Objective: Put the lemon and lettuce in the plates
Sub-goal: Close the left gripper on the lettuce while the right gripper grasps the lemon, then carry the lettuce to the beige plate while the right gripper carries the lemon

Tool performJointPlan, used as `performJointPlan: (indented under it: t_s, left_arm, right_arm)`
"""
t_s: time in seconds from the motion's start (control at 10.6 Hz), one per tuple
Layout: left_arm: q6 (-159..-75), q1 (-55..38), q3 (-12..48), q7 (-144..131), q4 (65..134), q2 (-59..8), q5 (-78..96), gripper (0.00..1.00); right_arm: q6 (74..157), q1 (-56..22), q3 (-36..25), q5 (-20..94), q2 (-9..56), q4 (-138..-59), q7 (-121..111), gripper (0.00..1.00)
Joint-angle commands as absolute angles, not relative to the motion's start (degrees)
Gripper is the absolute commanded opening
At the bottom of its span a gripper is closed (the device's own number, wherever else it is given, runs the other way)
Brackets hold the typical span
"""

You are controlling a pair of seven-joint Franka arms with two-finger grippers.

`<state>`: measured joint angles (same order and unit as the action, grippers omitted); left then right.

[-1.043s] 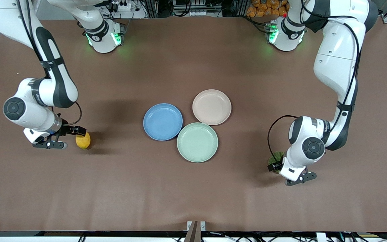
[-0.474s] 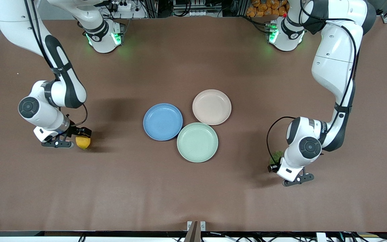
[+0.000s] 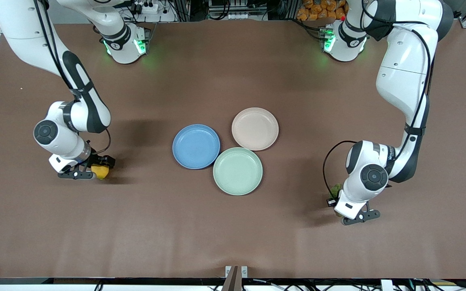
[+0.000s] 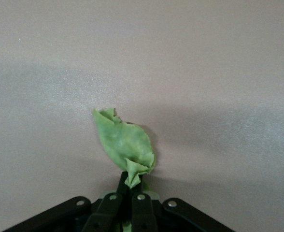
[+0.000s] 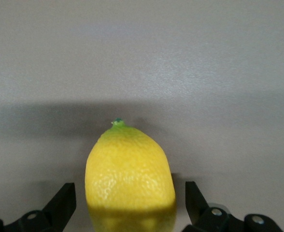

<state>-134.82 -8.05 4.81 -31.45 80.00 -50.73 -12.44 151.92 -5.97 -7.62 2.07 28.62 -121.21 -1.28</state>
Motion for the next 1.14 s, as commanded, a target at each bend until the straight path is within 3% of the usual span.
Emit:
performJointPlan:
  t_s: [0.0,0.28,0.38,0.47,0.57,0.66,0.85,1.04]
  left_arm:
    - [-134.3,-7.6,5.2,-29.6,81.0,-48.8,-14.2,0.00]
    - [-128.4,-7.6,7.7,-29.3,82.2,-45.5,-14.2,0.00]
    - [-125.8,-7.1,9.3,-29.2,82.1,-44.2,-14.2,0.00]
    - [-123.9,-7.1,10.2,-29.2,82.2,-43.2,-13.8,0.00]
    - [-121.8,-7.1,10.5,-29.0,82.6,-42.1,-13.4,0.00]
    - [-121.4,-6.7,11.8,-28.9,84.5,-40.4,-13.2,0.00]
    - [-121.5,-4.2,14.3,-28.9,91.5,-35.1,-12.4,0.00]
    - [-121.6,-0.2,19.2,-28.9,97.5,-30.5,-11.7,0.00]
  right_arm:
    - [154.2,-6.3,-7.7,3.2,30.0,-121.3,-1.1,1.00]
    - [155.4,-6.2,-7.7,3.2,30.9,-121.3,-1.1,1.00]
    - [155.4,-6.3,-7.6,3.2,30.9,-121.3,-1.1,0.93]
    - [155.3,-6.3,-7.6,3.2,30.9,-121.3,-1.1,0.65]
    - [155.1,-6.5,-7.6,3.2,30.9,-121.3,-1.1,0.45]
    - [155.0,-6.6,-7.6,3.2,30.9,-121.3,-1.1,0.32]
    - [154.4,-6.7,-7.6,3.2,30.8,-121.0,-1.2,0.24]
    - [150.8,-6.8,-7.2,3.2,30.2,-119.6,-1.2,0.23]
